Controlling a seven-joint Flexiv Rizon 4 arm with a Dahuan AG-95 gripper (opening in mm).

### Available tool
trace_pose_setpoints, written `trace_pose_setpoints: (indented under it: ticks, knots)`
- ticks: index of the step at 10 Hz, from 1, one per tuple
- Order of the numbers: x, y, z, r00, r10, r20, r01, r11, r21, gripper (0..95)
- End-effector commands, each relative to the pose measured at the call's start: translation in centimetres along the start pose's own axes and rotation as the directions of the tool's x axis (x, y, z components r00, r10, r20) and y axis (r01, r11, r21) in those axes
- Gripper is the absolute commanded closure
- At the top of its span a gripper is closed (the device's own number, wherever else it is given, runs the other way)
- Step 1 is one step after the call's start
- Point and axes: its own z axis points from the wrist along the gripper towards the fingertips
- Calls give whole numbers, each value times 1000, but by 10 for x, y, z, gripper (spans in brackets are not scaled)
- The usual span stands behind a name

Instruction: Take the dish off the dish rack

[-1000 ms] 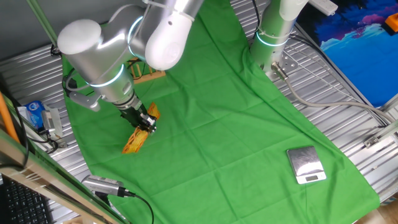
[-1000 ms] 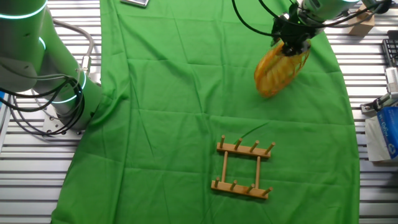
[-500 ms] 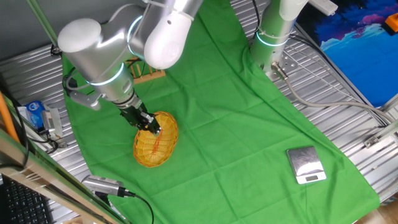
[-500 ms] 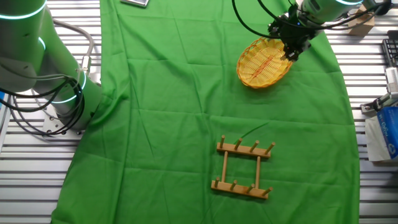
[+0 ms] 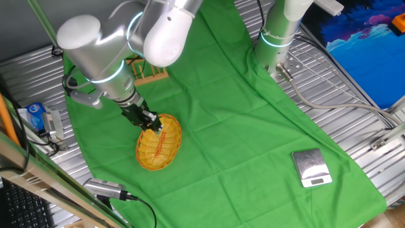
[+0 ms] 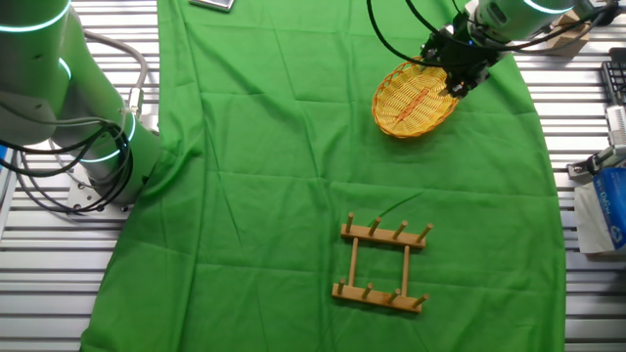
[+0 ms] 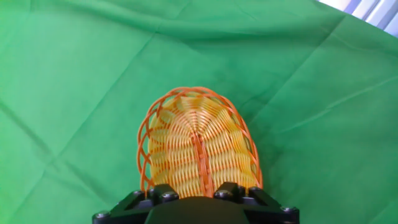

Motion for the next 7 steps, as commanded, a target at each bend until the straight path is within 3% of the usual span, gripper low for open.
trace_pose_setpoints:
  ticks: [1,3,5,7]
  knots:
    - [0,0,0,1000,-10,-4,10,1000,3,950]
    - [0,0,0,1000,-17,-16,18,1000,18,950]
    - [0,1,0,996,-45,-76,51,996,72,950]
    - [0,1,0,996,-35,-79,41,996,76,950]
